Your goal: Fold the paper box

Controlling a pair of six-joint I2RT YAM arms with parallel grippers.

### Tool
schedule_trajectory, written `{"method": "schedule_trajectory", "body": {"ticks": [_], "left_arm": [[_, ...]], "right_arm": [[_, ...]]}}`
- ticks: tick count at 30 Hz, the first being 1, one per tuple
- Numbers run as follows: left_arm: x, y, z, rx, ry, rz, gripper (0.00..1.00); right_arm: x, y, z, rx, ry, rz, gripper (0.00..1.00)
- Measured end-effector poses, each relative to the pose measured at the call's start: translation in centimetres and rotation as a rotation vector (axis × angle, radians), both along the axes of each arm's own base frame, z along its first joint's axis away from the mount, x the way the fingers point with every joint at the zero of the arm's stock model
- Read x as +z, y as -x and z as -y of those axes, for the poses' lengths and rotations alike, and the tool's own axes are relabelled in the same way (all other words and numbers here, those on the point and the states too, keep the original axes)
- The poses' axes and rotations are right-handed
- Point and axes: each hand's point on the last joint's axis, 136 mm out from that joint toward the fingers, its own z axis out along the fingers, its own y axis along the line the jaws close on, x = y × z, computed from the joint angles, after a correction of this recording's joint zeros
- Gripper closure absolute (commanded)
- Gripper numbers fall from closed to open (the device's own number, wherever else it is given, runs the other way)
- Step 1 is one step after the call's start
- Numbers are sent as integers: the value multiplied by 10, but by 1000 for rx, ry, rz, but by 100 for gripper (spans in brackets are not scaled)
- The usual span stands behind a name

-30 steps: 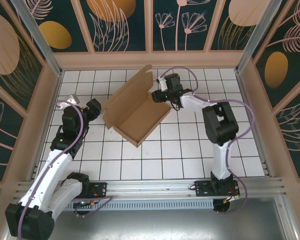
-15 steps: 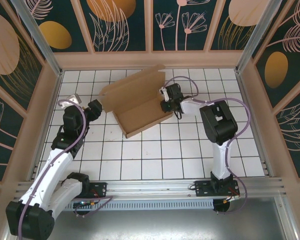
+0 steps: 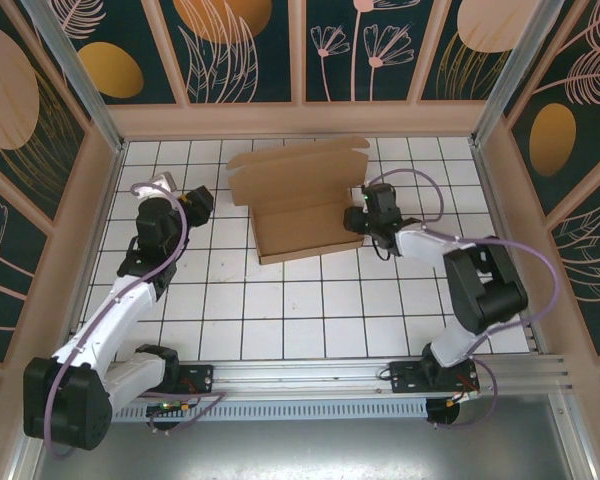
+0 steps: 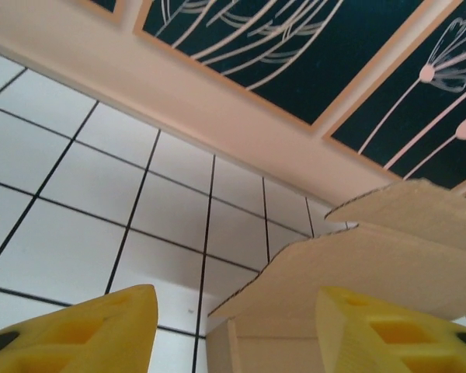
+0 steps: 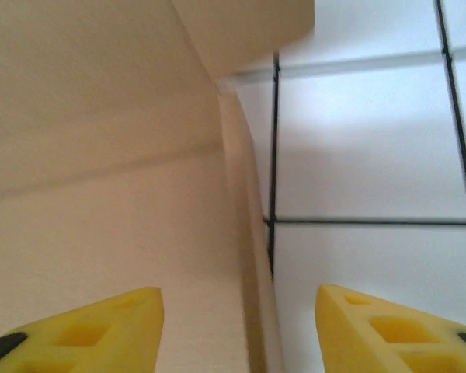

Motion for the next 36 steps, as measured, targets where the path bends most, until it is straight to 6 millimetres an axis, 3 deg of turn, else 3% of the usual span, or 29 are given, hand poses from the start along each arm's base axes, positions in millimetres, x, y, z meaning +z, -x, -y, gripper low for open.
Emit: {"method": "schedule_trajectory", "body": {"ticks": [3,5,7,11,13,17,22,26,36], "left_arm": [[11,0,13,-94,-93,66,34],[12,-1,23,-170,-167,98,34],[7,-4,32,-231,-228,112,35],[-15,-10,46,-337,-344,98,33],[-19,-14,45,-363,-367,114,33],[-17,-25,30,-368,-405,171,31],[-19,-34,31,-436,-442,247,30],[-32,-48,25,-507,-427,243,30],[-34,-61,50,-701,-431,295,37]], "right_arm": [[58,-6,11,34,-106,194,54],[92,-8,11,78,-140,318,50],[112,-6,0,176,-132,406,46],[128,-7,-22,397,-54,526,38],[129,-12,-21,484,12,588,37],[117,-33,0,566,148,658,36],[97,-56,22,607,245,680,35],[84,-76,20,654,280,673,35],[62,-104,13,716,228,648,42]]}}
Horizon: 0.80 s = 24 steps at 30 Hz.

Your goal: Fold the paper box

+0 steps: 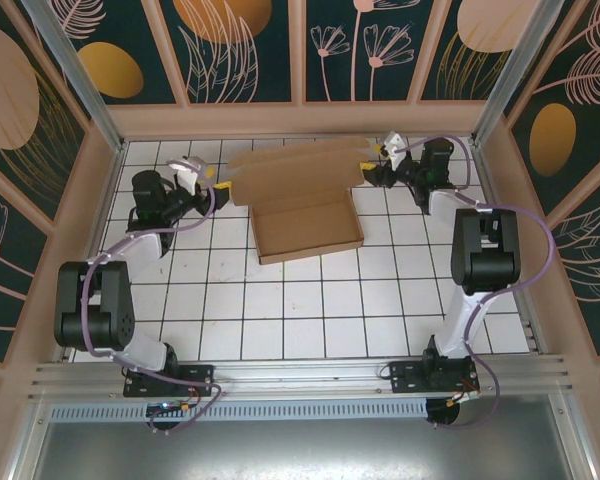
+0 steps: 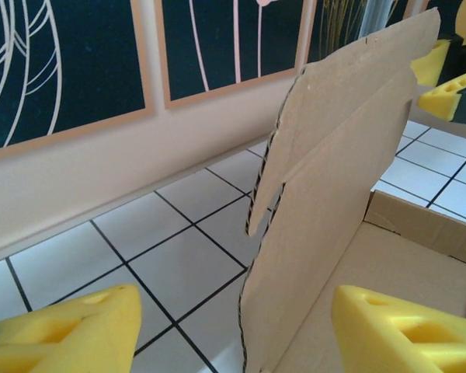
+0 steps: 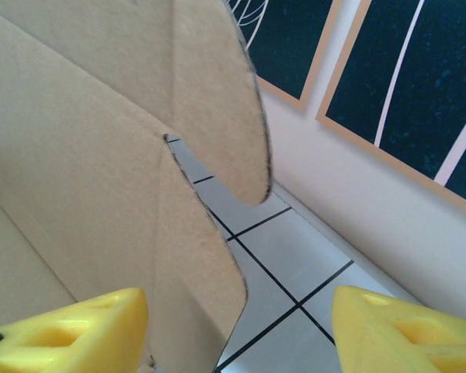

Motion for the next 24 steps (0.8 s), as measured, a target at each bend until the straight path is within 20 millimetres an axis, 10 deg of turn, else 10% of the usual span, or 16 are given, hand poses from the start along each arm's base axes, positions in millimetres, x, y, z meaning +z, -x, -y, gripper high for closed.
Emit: {"method": "schedule_trajectory", "body": {"ticks": [11,24], "left_arm": [[-18,-8,12,-98,5,-60,55],[-24,-18,14,-88,-38,-64,100]], "right_arm": [[2,1,-10,60,1,-29,62],[-8,5,-37,89,23,-91,96]]}}
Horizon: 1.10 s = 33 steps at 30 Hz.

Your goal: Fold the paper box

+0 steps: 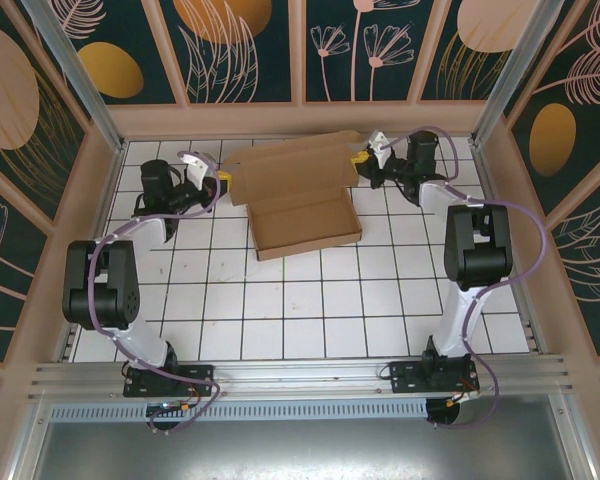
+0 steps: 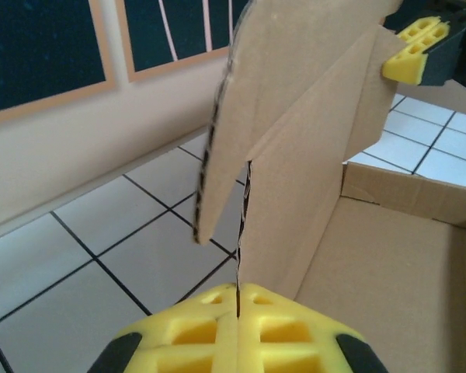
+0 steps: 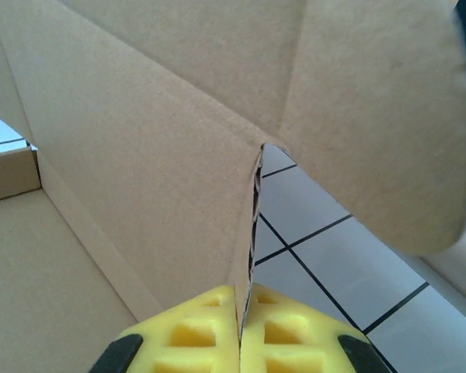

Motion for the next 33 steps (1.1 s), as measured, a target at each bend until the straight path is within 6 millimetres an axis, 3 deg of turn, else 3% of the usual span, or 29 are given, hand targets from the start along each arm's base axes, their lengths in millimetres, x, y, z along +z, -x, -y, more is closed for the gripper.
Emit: {"method": "schedule_trajectory", "body": {"ticks": [5,12,21,33], "left_arm": [[1,-3,-1,78,9,-1,100],[2,0,10,217,77,-43,94],[0,22,11,318,214,-98,93],[-10,49,8,375,276,-112,96]], "right_arm": [[3,13,-6,-90,10,-32,93],[9,31,-31,-320,-2,-63,100],[2,37,-36,-605,-196,-196,100],[-5,77,-36,-739,-405,-167,100]]}}
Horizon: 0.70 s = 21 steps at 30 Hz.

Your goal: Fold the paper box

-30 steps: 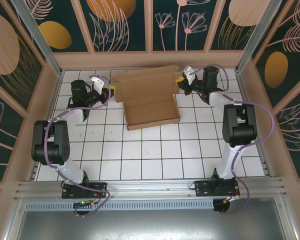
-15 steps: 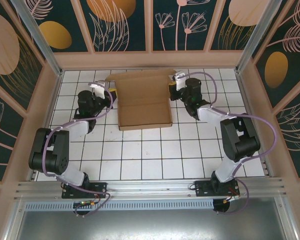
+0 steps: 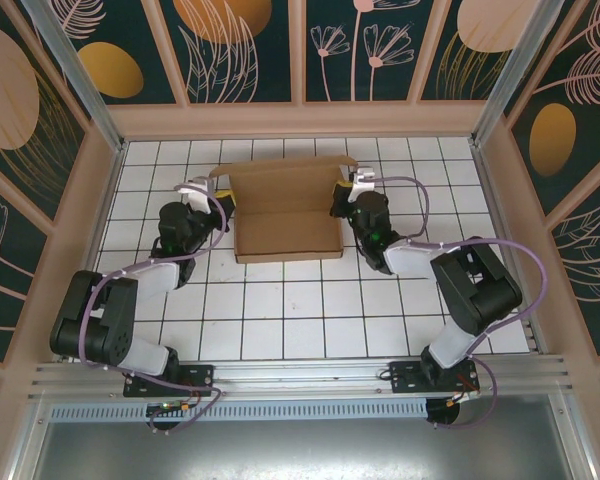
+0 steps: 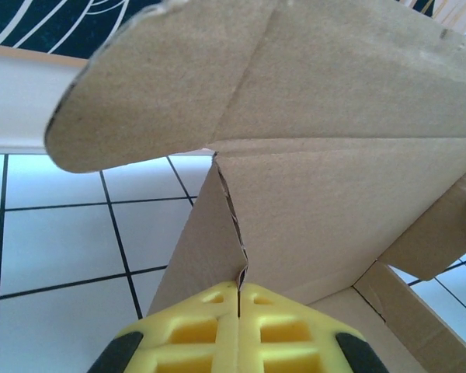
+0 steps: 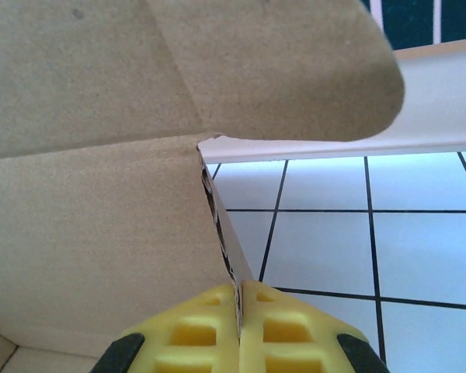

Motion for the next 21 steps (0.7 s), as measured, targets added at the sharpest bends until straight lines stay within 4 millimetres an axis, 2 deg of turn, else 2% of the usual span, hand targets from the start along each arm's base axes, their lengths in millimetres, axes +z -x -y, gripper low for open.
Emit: {"method": "schedule_trajectory", "body": {"ticks": [8,21], "left_arm": [[-5,13,-5,31,37,-27,98],[-12,24,-3,47,92,-47,98]], "right_arm": [[-2,12,-5,-34,-65,7,100],[-5,15,-7,-60,-173,-21,100]]}}
